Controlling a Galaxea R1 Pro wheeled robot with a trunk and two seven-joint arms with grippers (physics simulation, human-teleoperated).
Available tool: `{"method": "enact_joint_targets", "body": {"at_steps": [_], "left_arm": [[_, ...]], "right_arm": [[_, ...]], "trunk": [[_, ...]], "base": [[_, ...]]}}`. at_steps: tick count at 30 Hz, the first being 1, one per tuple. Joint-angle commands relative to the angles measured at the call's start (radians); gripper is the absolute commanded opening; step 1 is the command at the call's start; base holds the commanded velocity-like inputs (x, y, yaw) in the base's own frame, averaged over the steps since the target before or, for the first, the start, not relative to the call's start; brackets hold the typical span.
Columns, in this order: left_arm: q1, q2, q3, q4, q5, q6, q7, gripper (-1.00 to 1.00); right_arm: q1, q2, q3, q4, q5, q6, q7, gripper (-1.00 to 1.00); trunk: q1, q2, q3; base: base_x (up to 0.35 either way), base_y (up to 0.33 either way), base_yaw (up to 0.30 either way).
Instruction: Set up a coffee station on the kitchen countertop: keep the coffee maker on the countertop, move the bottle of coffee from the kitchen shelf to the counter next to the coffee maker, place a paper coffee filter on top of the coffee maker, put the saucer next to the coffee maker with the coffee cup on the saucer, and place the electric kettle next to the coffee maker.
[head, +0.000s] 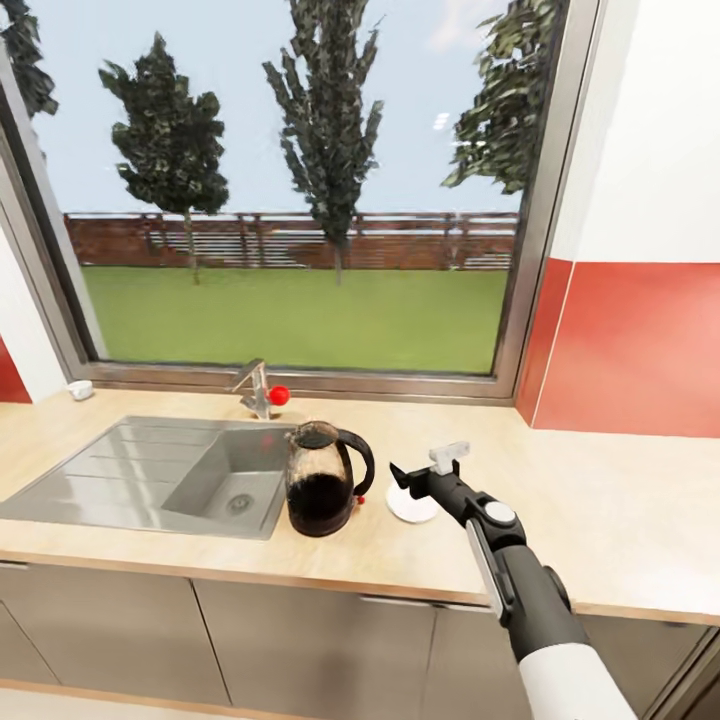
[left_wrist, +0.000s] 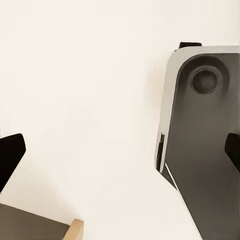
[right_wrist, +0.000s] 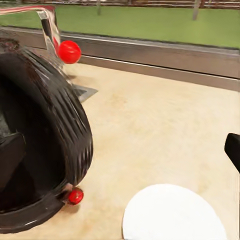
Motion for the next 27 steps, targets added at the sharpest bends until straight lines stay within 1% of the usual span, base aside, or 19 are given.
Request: {"method": "enact_joint_targets", "body": {"at_steps": [1,7,8,10,11,13,14,19,27], "left_arm": [[0.0,0.0,0.006,0.001,-0.002,-0.004,0.001,1.0],[0.0,-0.001,0.006,0.001,-0.002,-0.004,0.002,1.0],[0.0,-0.001,0.006,0.001,-0.002,-0.004,0.002,1.0],[0.0,-0.001,0.006,0.001,-0.002,-0.004,0.002,1.0],[0.0,-0.001,0.006,0.001,-0.002,-0.004,0.002,1.0],[0.0,-0.001,0.006,0.001,-0.002,-0.004,0.003,1.0],[0.0,-0.001,0.006,0.001,-0.002,-0.004,0.001,1.0],[0.0,-0.003,0.007,0.001,-0.002,-0.004,0.0,1.0],[0.0,-0.003,0.008,0.0,-0.002,-0.004,-0.001,1.0]], "right_arm": [[-0.001,-0.005,-0.003,0.004,0.01,0.003,0.011,1.0],[-0.001,-0.039,-0.005,0.038,0.01,0.003,0.045,1.0],[-0.001,-0.115,-0.005,0.07,0.01,0.003,0.38,1.0],[-0.001,-0.125,-0.004,0.07,0.01,0.003,0.397,1.0],[-0.001,-0.138,-0.003,0.072,0.01,0.003,0.446,1.0],[-0.001,-0.142,-0.003,0.073,0.011,0.003,0.473,1.0],[-0.001,-0.145,-0.002,0.075,0.015,0.003,0.507,1.0],[-0.001,-0.145,-0.001,0.074,0.015,0.003,0.512,1.0],[-0.001,-0.144,0.002,0.078,0.014,0.003,0.511,1.0]], "trunk": [[0.001,-0.001,0.0],[0.001,-0.001,0.0],[0.001,-0.001,0.0],[0.001,-0.001,0.0],[0.001,-0.001,0.0],[0.001,-0.001,0.0],[0.001,-0.001,0.0],[0.001,-0.001,0.0],[0.001,-0.001,0.0]], "base": [[0.162,0.0,0.0],[0.043,0.0,0.0],[0.007,0.0,0.0],[0.005,0.0,0.0],[0.001,0.0,0.0],[0.0,0.0,0.0],[0.0,0.0,0.0],[0.031,0.0,0.0],[0.144,0.0,0.0]]}}
